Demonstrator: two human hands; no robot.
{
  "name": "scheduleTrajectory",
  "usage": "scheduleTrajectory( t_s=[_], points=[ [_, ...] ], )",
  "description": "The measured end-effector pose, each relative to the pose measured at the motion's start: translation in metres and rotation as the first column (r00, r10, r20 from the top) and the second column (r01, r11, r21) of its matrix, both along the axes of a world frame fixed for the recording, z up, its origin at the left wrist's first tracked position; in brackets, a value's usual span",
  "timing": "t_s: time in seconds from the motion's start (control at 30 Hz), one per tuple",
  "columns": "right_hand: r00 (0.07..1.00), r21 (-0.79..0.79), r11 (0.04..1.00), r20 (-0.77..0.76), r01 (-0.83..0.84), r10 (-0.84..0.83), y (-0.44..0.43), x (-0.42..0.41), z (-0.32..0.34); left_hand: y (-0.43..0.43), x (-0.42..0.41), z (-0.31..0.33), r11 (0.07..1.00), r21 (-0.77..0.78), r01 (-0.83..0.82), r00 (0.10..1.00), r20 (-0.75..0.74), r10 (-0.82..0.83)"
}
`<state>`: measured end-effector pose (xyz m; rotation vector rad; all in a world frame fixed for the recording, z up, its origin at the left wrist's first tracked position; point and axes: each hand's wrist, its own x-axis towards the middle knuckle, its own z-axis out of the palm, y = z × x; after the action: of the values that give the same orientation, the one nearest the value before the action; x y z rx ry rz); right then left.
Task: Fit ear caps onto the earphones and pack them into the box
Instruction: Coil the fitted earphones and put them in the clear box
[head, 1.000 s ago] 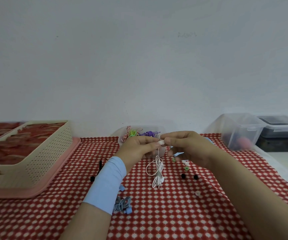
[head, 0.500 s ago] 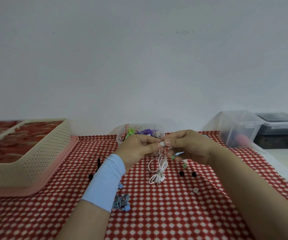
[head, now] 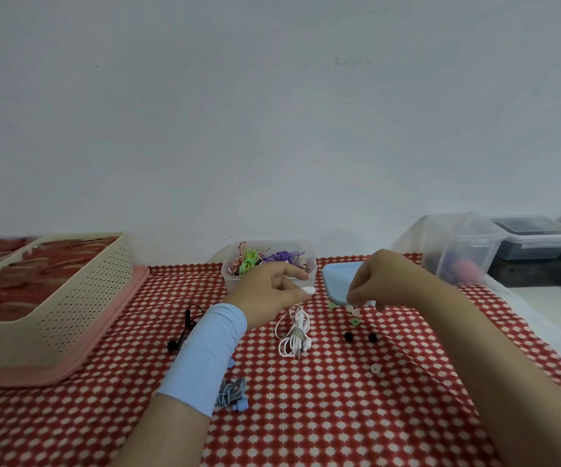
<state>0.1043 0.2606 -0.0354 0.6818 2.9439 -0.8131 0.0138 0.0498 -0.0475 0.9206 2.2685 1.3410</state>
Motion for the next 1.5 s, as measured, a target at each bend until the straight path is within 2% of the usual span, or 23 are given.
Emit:
scheduleTrajectory(
  t_s=[0.1, 0.2, 0.37, 0.5, 0.6, 0.7, 0.8, 0.93, 1.07, 1.23, 1.3, 1.4, 1.5],
  points=[
    [0.992, 0.220, 0.975, 0.118, 0.011, -0.038, -0.007, -0.005, -0.007, -0.003, 0.000, -0.001, 0.998, -0.049, 0.043, 0.998, -0.035, -0.044],
    [0.989, 0.282, 0.959, 0.139, 0.014, -0.055, -0.014, -0.012, -0.013, -0.006, -0.004, 0.001, 0.993, -0.119, 0.022, 0.993, -0.116, -0.036],
    [0.985, 0.201, 0.979, 0.170, -0.025, -0.010, -0.013, -0.011, -0.011, -0.013, -0.013, 0.003, 0.957, -0.285, -0.050, 0.981, -0.193, -0.006],
    [0.994, 0.031, 0.993, -0.001, -0.110, 0.110, -0.020, -0.002, -0.003, -0.019, -0.015, 0.005, 0.866, -0.489, -0.103, 0.964, -0.263, -0.034],
    [0.976, -0.092, 0.972, -0.043, -0.216, 0.213, -0.028, -0.004, -0.006, -0.021, -0.014, 0.011, 0.828, -0.548, -0.116, 0.953, -0.297, -0.063],
    [0.959, -0.076, 0.956, -0.017, -0.285, 0.284, -0.034, -0.008, -0.013, -0.018, -0.009, 0.019, 0.885, -0.452, -0.111, 0.930, -0.360, -0.068],
    [0.952, -0.008, 0.952, -0.003, -0.307, 0.307, -0.038, -0.008, -0.018, -0.006, 0.005, 0.022, 0.893, -0.450, 0.003, 0.913, -0.363, -0.187],
    [0.950, -0.003, 0.950, -0.003, -0.313, 0.313, -0.037, -0.007, -0.016, 0.007, 0.015, 0.009, 0.814, -0.576, 0.077, 0.873, -0.356, -0.334],
    [0.955, -0.053, 0.954, -0.055, -0.295, 0.292, -0.030, -0.006, -0.013, 0.011, 0.018, 0.002, 0.739, -0.666, 0.107, 0.859, -0.312, -0.406],
    [0.956, -0.138, 0.947, -0.089, -0.289, 0.279, -0.022, -0.002, -0.007, 0.009, 0.011, 0.000, 0.767, -0.618, 0.172, 0.885, -0.245, -0.396],
    [0.955, -0.169, 0.942, -0.119, -0.289, 0.272, -0.021, -0.001, -0.006, 0.007, 0.008, -0.001, 0.817, -0.557, 0.150, 0.903, -0.260, -0.343],
    [0.953, -0.292, 0.921, -0.238, -0.256, 0.189, -0.021, -0.002, -0.005, 0.002, 0.003, 0.000, 0.949, -0.304, 0.082, 0.956, -0.244, -0.161],
    [0.941, -0.426, 0.877, -0.329, -0.224, 0.080, -0.021, -0.001, -0.003, -0.002, 0.001, 0.006, 1.000, -0.015, 0.025, 0.998, -0.065, -0.026]
  ],
)
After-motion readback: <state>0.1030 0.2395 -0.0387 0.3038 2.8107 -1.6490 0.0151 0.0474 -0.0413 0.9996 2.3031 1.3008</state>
